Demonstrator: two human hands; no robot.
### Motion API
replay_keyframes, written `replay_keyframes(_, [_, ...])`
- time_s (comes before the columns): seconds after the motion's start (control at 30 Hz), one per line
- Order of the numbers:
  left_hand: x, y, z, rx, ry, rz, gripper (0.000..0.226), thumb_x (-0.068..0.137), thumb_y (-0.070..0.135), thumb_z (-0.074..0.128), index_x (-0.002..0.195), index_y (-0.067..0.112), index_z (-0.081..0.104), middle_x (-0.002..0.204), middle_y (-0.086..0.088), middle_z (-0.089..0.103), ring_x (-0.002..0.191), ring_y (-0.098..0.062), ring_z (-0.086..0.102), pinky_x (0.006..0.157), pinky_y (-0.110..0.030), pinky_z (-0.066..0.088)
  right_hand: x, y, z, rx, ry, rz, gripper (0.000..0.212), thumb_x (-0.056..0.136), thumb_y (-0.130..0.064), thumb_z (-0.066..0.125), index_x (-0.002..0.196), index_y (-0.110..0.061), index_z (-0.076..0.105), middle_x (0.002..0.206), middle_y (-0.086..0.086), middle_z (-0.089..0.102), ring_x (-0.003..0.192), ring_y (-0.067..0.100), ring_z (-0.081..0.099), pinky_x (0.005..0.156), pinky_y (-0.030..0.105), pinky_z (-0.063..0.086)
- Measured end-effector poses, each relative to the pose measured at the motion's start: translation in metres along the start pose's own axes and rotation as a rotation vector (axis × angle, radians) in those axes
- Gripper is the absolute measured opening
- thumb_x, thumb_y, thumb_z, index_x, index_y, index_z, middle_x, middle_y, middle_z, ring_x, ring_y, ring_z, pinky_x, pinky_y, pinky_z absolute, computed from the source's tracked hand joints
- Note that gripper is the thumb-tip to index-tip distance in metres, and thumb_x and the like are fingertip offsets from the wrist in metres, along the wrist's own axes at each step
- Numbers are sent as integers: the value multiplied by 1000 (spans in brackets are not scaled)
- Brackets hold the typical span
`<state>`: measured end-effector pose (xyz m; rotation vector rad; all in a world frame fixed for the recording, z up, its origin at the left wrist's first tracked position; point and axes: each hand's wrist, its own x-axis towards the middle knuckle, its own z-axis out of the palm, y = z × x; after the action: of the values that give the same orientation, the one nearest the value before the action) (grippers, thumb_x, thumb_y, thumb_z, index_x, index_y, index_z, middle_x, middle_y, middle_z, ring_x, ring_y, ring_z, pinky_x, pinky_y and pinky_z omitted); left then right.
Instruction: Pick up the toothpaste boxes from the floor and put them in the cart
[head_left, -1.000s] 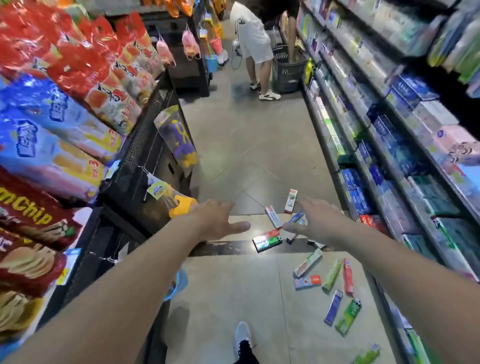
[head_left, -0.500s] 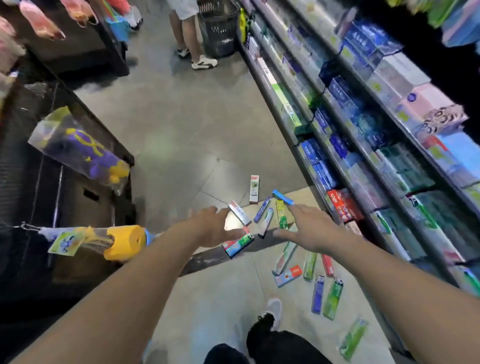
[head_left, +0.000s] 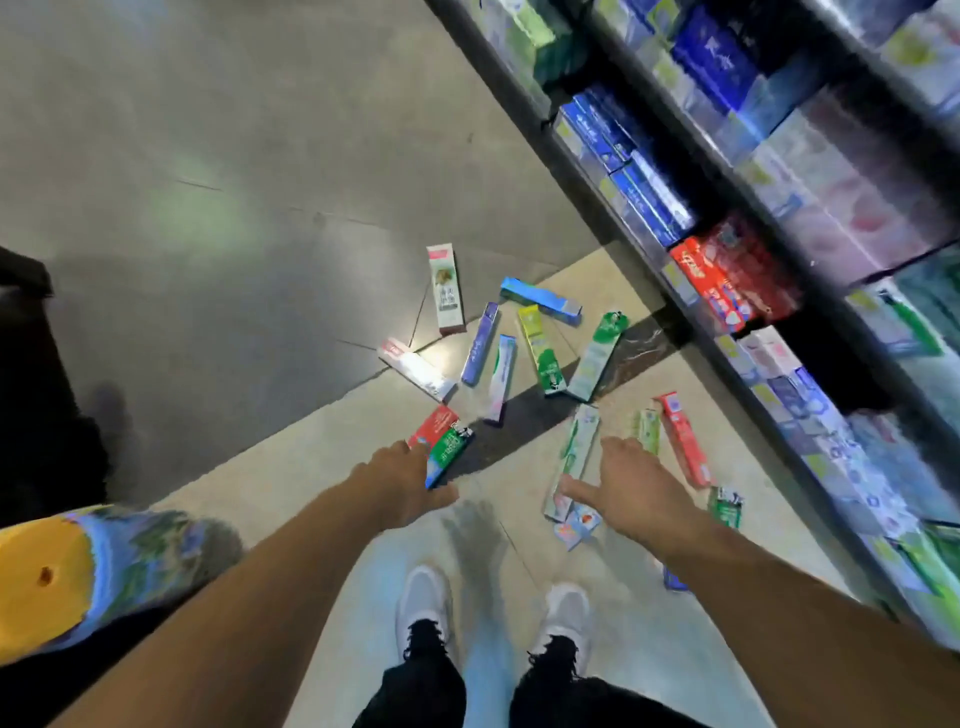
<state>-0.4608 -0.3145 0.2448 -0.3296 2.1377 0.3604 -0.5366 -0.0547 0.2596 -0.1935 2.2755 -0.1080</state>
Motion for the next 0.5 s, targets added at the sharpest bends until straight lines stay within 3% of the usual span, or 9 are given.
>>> replay_keyframes(0.17, [141, -22, 86, 77, -29, 52, 72, 87, 59, 58, 138, 10, 43, 135, -18, 50, 119, -34, 51, 98, -40, 44, 120, 17, 103, 122, -47, 162, 78, 84, -61, 61, 134, -5, 39, 131, 15, 45, 123, 34, 47, 98, 41, 41])
replay_keyframes(0.33, [245, -44, 136, 109, 25, 24, 75, 85, 52, 66, 137, 3, 40, 135, -22, 46, 120, -38, 49, 99, -39, 41, 220, 28, 172, 175, 1, 280, 84, 83, -52, 70, 138, -2, 31, 135, 18, 41, 121, 36, 49, 95, 42, 43])
replay_keyframes(0.5, [276, -36, 164, 192, 197, 22, 64, 82, 42, 68, 126, 6, 40, 125, -15, 46, 112, -32, 50, 90, -39, 45, 262, 32, 211, 265, 109, 399, 122, 80, -43, 77, 150, 6, -11, 150, 25, 20, 126, 37, 46, 100, 38, 41])
